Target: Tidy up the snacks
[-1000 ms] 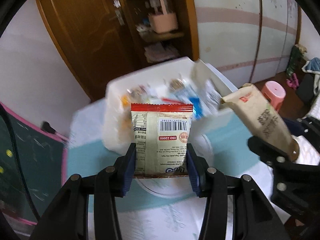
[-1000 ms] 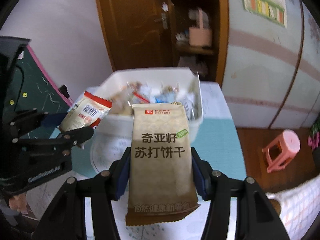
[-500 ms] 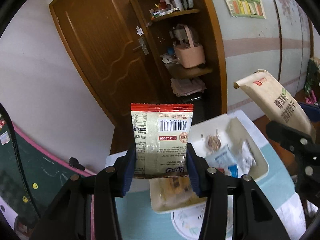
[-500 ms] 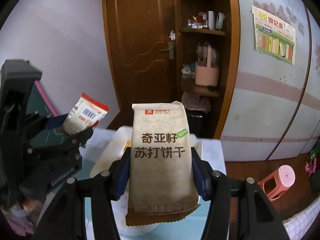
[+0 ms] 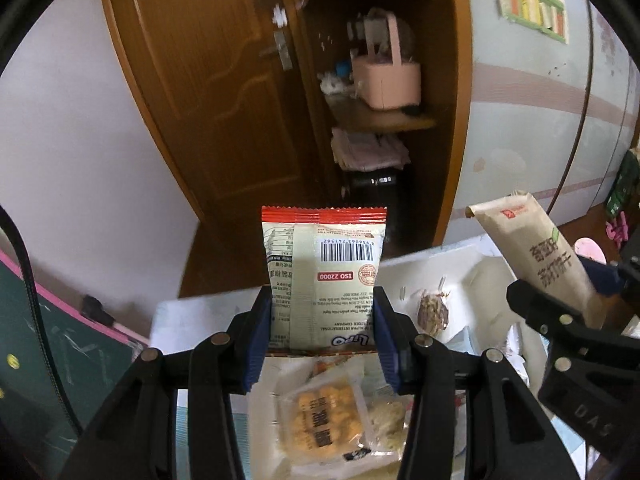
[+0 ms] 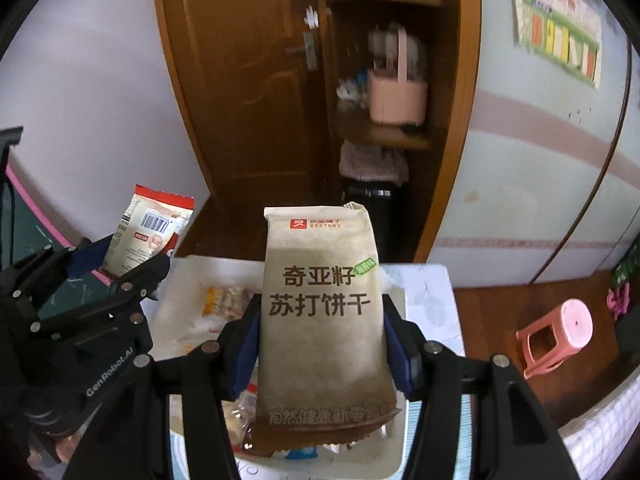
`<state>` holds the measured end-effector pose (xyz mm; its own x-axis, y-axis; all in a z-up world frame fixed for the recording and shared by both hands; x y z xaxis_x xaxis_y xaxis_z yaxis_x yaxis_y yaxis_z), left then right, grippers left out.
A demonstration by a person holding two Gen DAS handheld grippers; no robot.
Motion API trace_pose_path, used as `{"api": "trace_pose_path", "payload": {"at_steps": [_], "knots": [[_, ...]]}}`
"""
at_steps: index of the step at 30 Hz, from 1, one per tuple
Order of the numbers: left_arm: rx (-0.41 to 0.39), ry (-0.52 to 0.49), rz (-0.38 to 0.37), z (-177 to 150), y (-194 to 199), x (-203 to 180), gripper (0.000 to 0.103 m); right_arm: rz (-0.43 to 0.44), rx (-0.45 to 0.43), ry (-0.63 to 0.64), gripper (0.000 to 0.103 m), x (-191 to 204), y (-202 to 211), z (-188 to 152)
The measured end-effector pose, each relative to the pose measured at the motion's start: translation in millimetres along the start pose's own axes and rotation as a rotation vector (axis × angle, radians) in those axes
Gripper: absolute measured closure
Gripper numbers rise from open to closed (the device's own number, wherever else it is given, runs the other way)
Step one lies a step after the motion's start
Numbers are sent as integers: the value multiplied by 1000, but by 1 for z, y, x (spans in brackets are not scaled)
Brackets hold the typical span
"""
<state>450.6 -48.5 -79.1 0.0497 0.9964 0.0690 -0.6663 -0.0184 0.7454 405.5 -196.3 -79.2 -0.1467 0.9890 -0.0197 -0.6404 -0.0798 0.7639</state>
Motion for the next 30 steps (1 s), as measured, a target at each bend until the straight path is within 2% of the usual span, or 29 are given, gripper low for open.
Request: {"api": "trace_pose_path", "payload": {"at_steps": [4,6,8,10,11,13,14,15,20,26,30], "knots": [[71,13,-11,-14,-37,-2,57,13,56,-2,47,6,-33,-8],[111,14,0,-22,-53,-4,51,11,86,6,47,8,-49,-12],[144,17,17,-28,-67,-2,29,-17,121,9,46,8,-63,-18],[204,40,-4,-35,-82,4,16,-39,147,-7,46,3,-73,-23],[227,56,-28,-40,-85,8,14,-34,151,-19,45,1,-77,-25],[284,90,-82,-46,-98,12,13,-22,157,-44,32,-4,-80,-29],[297,97,-91,-50,-101,13,12,-18,156,-53,29,-5,-82,-30],[299,98,-89,-51,-102,14,12,-17,156,-57,26,-6,-82,-31],[274,76,-71,-58,-98,13,4,-20,172,-52,25,-5,-83,-38],[239,70,-62,-58,-69,19,2,-18,155,-76,25,-5,-64,-41],[220,76,-73,-57,-36,20,2,-19,131,-86,25,-4,-38,-40]]}}
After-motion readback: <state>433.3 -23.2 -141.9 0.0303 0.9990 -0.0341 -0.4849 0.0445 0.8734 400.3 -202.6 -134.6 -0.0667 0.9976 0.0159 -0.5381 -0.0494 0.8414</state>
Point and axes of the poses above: each gripper's, at about its wrist camera, not at the fingertips, and y roughly against the way its jaws point, x to its left, z to its top, the point moved 5 cm from there along -y, roughly the way its jaws point, and after that the axes turned 6 degrees about y, right-handed, at the moved point
